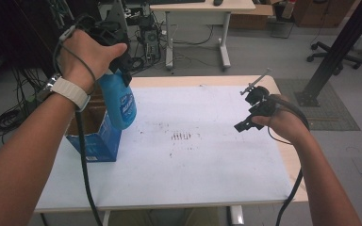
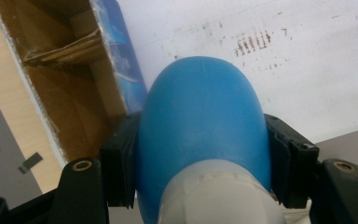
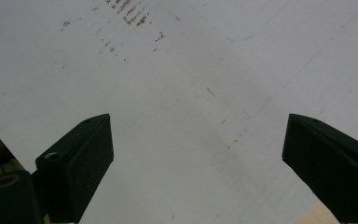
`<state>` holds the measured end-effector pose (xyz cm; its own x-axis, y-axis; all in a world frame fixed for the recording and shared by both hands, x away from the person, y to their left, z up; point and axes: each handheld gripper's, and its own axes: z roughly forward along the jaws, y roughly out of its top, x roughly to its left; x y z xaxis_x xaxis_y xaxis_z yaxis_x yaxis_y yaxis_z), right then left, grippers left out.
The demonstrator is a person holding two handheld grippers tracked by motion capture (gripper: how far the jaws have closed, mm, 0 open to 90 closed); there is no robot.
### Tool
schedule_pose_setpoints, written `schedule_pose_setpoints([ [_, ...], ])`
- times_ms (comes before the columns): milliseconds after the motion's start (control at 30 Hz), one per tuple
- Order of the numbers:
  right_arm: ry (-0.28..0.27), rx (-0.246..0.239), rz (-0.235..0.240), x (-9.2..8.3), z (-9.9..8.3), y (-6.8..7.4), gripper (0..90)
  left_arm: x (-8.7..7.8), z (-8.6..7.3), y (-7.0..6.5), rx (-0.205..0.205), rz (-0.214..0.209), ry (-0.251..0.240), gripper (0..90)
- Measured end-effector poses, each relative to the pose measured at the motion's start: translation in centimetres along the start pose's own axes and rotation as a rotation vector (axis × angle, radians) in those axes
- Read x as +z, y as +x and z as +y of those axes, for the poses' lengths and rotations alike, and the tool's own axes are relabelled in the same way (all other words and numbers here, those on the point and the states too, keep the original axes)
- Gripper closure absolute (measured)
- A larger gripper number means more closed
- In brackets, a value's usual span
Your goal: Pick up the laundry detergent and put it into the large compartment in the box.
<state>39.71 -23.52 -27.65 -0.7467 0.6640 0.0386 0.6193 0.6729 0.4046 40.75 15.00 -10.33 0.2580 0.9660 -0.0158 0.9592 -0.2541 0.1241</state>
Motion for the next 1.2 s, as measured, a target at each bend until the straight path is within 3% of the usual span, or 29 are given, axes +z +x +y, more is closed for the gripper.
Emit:
schedule_pose_setpoints([
  [367, -0.002, 0.003, -0.001, 0.0, 0.3, 0.0, 8.8, -1.1, -0.3, 1.5, -0.051, -0.001, -0.013, 37.4],
  [1200, 0.005, 0.005, 0.002, 0.3, 0.3, -0.1, 8.8, -2.8, -0.7, 3.9, -0.112, -0.004, -0.043, 37.4],
])
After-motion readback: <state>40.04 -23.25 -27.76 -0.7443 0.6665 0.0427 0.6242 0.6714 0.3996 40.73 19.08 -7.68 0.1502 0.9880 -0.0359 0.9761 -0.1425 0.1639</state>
